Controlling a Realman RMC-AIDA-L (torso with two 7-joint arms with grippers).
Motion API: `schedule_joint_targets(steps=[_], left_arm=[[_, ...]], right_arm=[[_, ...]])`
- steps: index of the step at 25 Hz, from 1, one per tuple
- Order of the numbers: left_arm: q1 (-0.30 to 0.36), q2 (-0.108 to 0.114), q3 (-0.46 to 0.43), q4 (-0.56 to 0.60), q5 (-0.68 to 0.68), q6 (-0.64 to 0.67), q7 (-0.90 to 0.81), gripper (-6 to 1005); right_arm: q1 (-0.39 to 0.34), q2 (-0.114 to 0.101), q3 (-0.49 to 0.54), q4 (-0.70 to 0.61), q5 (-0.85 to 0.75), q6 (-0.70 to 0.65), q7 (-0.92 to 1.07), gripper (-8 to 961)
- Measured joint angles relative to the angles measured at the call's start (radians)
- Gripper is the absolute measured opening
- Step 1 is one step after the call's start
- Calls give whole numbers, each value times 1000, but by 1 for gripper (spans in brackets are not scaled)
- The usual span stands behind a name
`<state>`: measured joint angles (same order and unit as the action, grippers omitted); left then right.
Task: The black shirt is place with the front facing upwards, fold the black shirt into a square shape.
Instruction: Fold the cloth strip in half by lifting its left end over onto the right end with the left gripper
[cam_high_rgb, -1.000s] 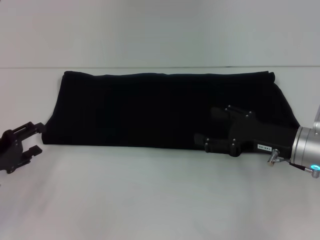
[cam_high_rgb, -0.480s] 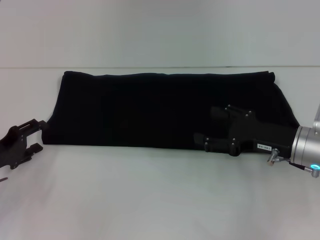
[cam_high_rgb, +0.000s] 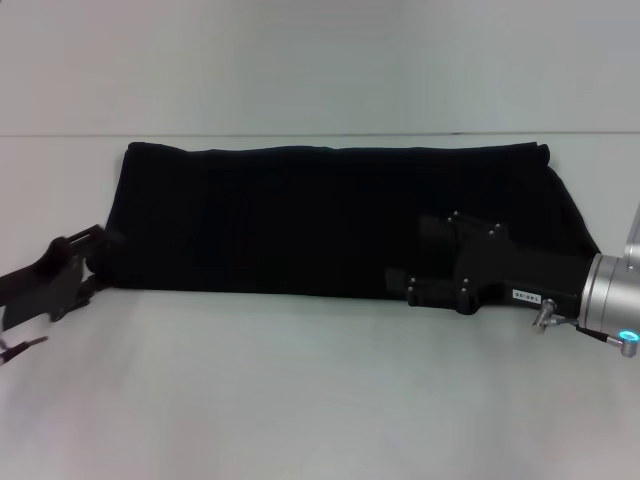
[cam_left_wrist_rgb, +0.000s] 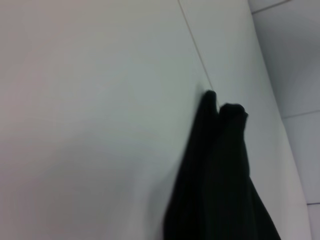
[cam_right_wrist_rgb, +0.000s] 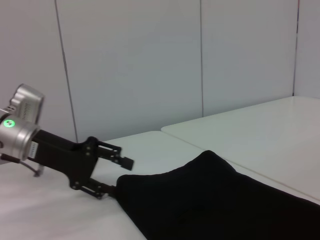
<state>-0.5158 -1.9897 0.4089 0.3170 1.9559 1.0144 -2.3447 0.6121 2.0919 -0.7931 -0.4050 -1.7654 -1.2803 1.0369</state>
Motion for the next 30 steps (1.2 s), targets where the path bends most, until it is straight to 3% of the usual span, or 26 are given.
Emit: schedule_joint_targets(steps=[7,14,24,30], left_arm=[[-48,-6,1,-10,1,-20,14,761],[-53,-9,9,-6,11,-22,36,737],[-55,-12,60,1,10,-68,55,549],[-54,-12,58,2,8,-73,60,312]], right_arm=[[1,0,0,5,-1,0,0,943],[2,0,0,5,3,-2,0,942],[3,0,0,6,-1,-7,0,944],[3,0,0,6,-1,-7,0,943]])
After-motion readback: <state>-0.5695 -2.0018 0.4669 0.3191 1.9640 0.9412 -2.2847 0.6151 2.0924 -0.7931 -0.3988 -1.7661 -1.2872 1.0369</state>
